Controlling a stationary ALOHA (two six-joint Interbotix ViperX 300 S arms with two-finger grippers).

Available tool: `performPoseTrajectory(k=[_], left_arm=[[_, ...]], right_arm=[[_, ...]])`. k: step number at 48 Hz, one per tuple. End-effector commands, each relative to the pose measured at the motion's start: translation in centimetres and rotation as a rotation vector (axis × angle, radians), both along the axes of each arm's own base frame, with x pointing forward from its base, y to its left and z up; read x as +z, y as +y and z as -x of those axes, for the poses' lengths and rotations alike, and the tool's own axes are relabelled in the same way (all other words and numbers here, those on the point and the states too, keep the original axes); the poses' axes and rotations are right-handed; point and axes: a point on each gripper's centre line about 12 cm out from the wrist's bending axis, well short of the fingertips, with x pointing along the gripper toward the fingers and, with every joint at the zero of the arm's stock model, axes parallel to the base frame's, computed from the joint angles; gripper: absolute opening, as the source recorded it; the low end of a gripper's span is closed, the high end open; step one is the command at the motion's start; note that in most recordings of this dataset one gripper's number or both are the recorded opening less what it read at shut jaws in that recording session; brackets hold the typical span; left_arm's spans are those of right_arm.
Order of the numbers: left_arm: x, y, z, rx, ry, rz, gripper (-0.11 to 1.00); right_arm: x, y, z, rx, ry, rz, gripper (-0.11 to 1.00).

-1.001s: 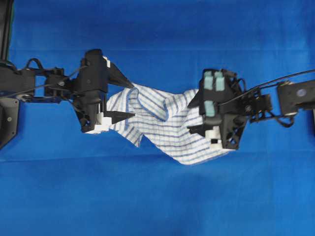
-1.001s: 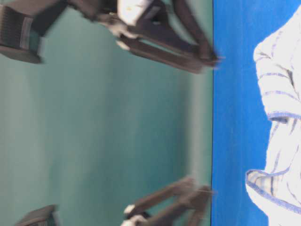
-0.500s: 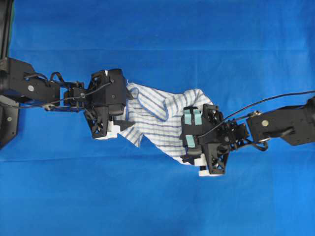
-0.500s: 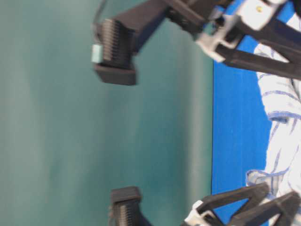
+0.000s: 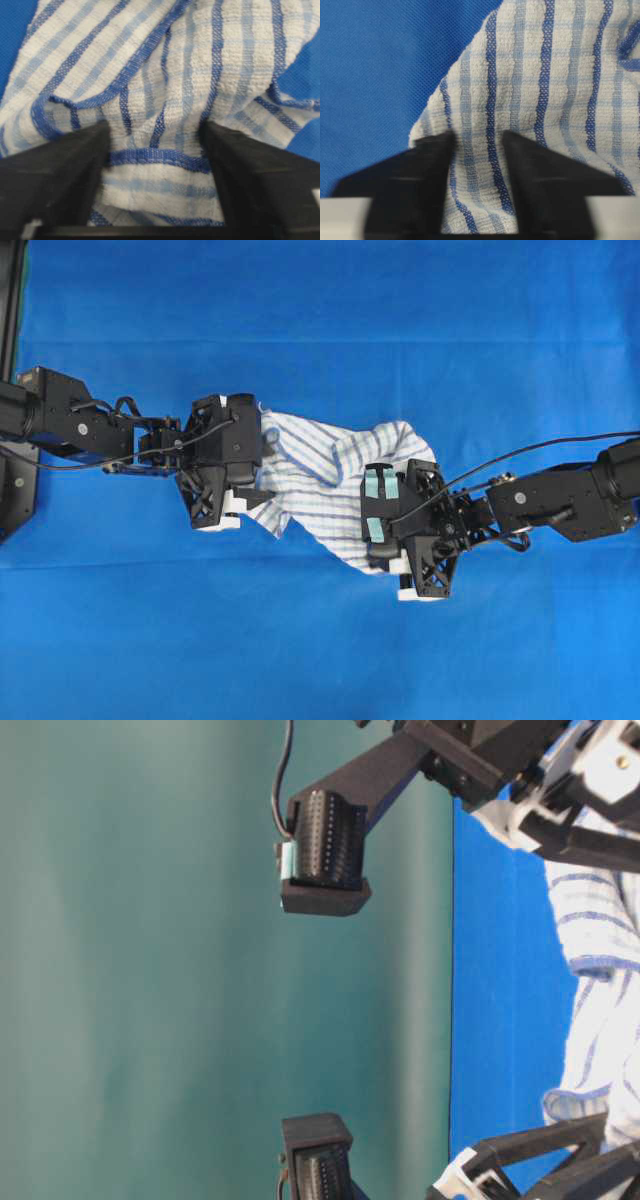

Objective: Lift the towel with both arms.

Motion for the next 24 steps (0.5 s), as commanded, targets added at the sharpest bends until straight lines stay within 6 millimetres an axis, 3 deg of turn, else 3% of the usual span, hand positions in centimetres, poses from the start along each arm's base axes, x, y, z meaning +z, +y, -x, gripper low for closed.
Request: performPoseTrajectory(k=[1,6,10,17,24], left_arm=[[0.3,-0.1,-0.2,-0.003,-0.009,0.001,0.52],[0.4,-0.2,-0.2,-0.004,-0.008,0.001,0.23],[0.5,-0.1,-0.3,-0.004,-0.005,0.001,0.06],[1.7,-0.1,-0.4,-0.004,-0.012,-0.001,0.05],[4.6,0.3,-0.4,0.005,-0.034,-0.001,0.05]], right_arm=[[1.2,0.0,-0.7,-0.006,-0.040,-0.010,0.37],[1.2,0.0,-0.7,-0.004,-0.043,-0.010,0.06],[1.3,0.0,-0.8,-0.007,-0.046,-0.012,0.02],[1.9,-0.2,-1.0,-0.011,-0.054,-0.011,0.02],[4.0,-0.8,-0.8,-0.027,-0.082,-0.009,0.02]])
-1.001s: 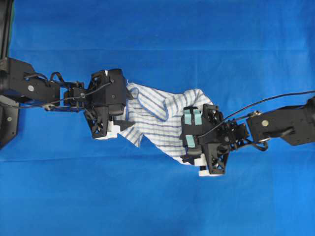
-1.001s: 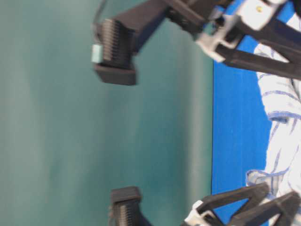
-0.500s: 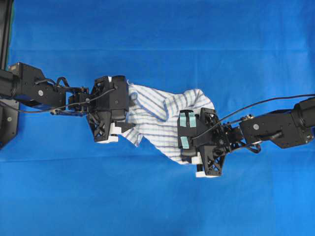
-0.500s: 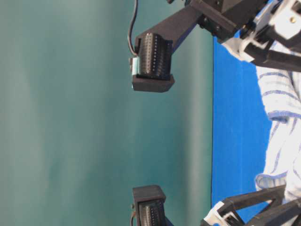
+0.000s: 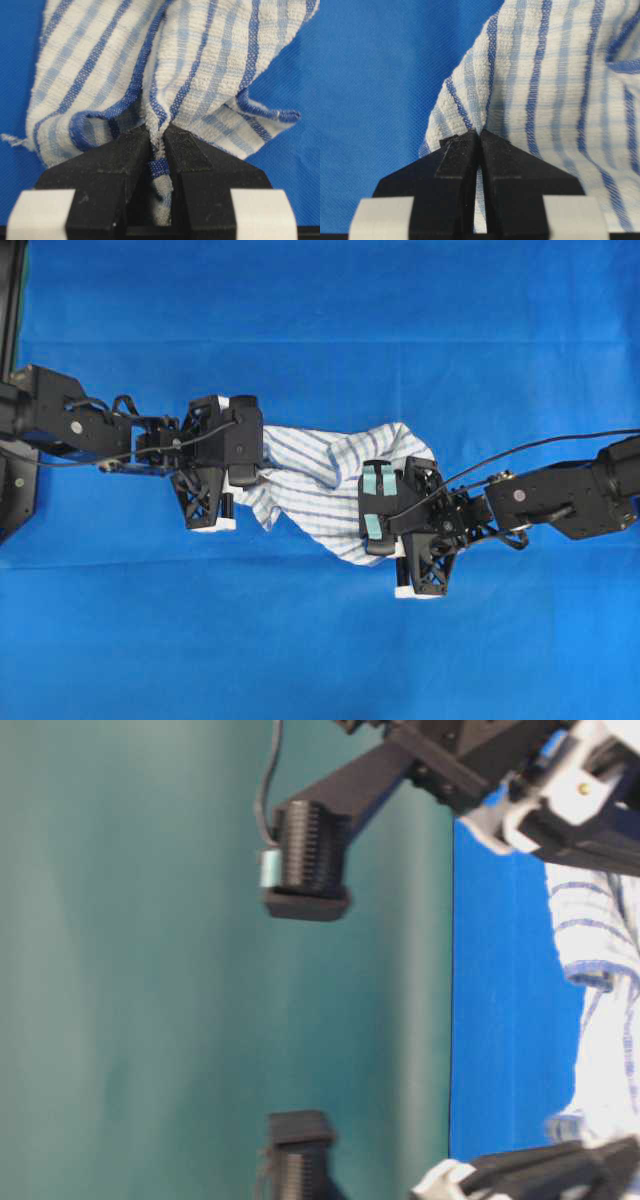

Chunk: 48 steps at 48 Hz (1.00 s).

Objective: Lift the towel with both arms.

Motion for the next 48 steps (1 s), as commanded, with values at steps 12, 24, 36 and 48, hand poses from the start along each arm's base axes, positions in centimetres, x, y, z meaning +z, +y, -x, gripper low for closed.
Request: performPoseTrajectory(k=[12,24,36,48], left_arm=[[9.8,1.2,0.1,0.036,-0.079,0.003,0.05],[17.0,1.6,0.9,0.044,-0.126,0.002,0.05],[23.6,1.8,1.6,0.050,-0.181,-0.003,0.05],[29.6,1.8,1.9,0.050,-0.258,-0.008,0.05]], right_arm=[[10.2,-2.0,0.8,-0.059,-0.152,0.008,0.02],[17.1,-4.6,2.9,-0.128,-0.207,0.058,0.02],[24.1,-6.5,4.4,-0.167,-0.295,0.131,0.02],[29.7,-7.5,4.9,-0.187,-0.366,0.184,0.02]])
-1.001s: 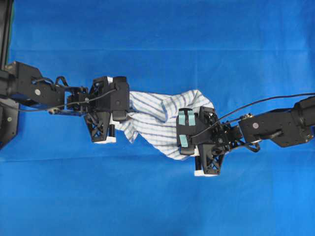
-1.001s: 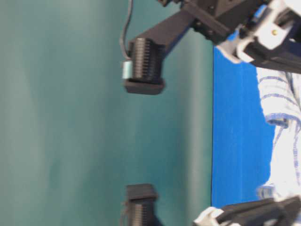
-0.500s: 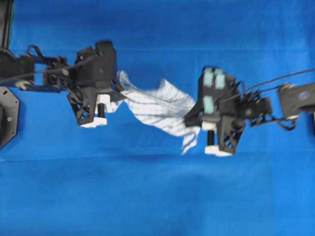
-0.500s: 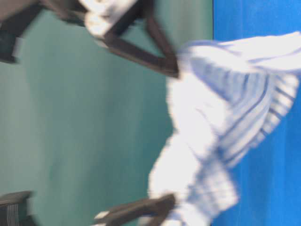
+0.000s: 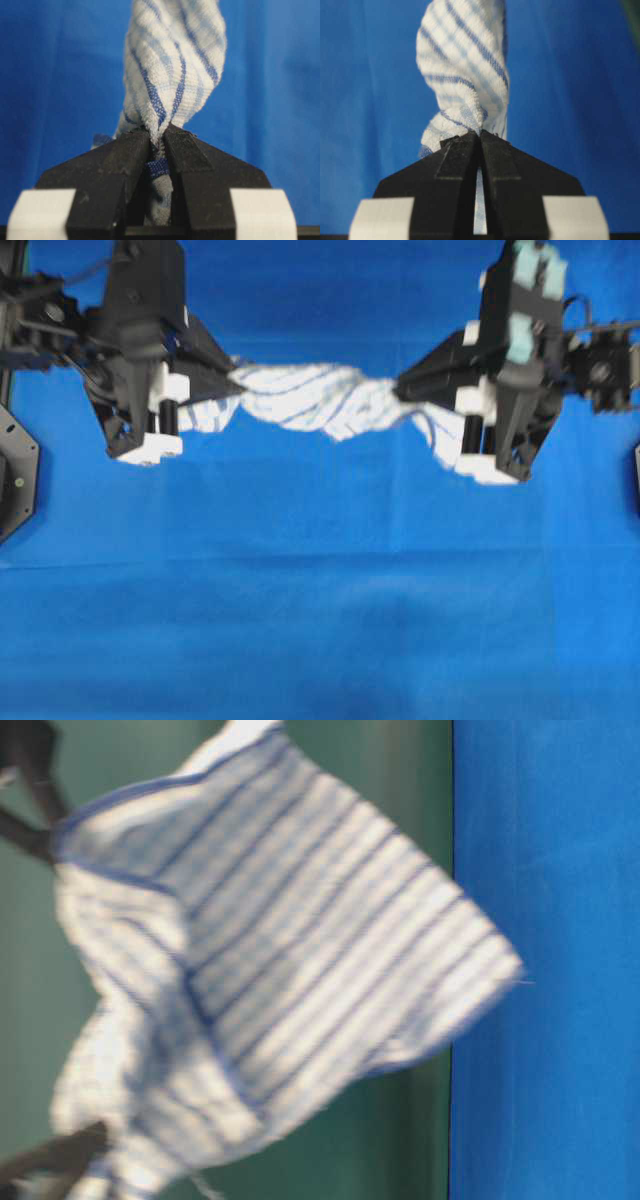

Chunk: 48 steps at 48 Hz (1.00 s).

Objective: Lift the towel with both arms.

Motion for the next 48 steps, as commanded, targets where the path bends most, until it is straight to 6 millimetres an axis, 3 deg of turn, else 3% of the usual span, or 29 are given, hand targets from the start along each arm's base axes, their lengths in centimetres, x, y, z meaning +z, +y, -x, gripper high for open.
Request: performPoseTrajectory(k=[1,9,16,48], left_arm=[[3.6,0.1,0.3,0.005,-0.069,-0.003,0.05],[6.0,0.1,0.6,0.004,-0.083,-0.006,0.05],[7.7,-0.1,1.0,0.001,-0.094,-0.005,0.05],[8.8,0.0,1.7,0.002,-0.152,-0.034,0.05]], right_arm=[[3.8,-0.2,0.5,-0.002,-0.072,0.019,0.02],[7.4,-0.3,0.9,0.004,-0.110,0.060,0.02],[9.1,-0.4,1.1,0.008,-0.130,0.080,0.02],[8.9,-0.5,1.2,0.014,-0.107,0.108,0.06]])
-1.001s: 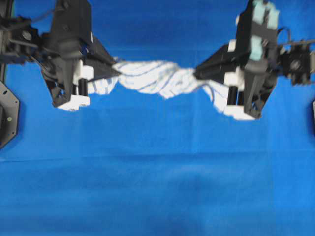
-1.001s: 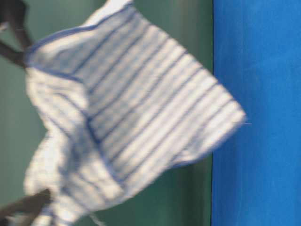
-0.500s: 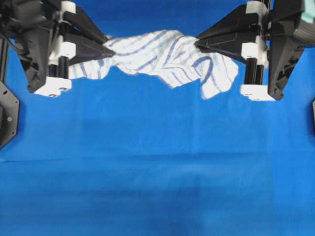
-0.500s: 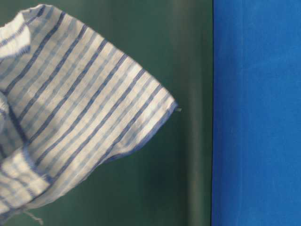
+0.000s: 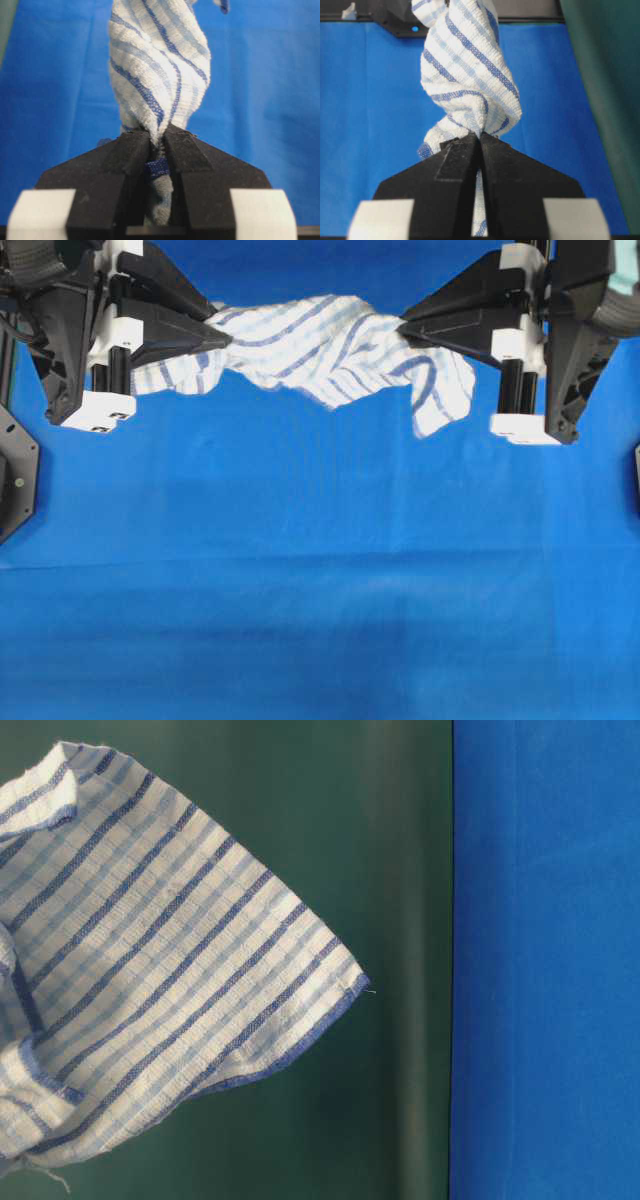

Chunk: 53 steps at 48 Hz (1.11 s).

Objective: Lift the towel with both arms.

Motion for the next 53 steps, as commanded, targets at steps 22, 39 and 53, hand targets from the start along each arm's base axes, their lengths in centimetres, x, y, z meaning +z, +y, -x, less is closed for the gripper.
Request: performPoseTrajectory(k=[22,39,53], left_arm=[[0.4,-0.1,1.4,0.004,-0.105,-0.010,0.88],[-5.8,0.0,0.4,-0.002,-0.120,-0.033,0.89],[-10.5,0.1,0.3,-0.005,-0.169,-0.055,0.89]], right_arm=[[0.6,-0.2,0.5,-0.007,-0.029,0.015,0.64],[-4.5,-0.3,-0.6,0.026,-0.036,0.008,0.64],[-9.3,-0.1,-0.9,0.059,-0.077,-0.041,0.64]])
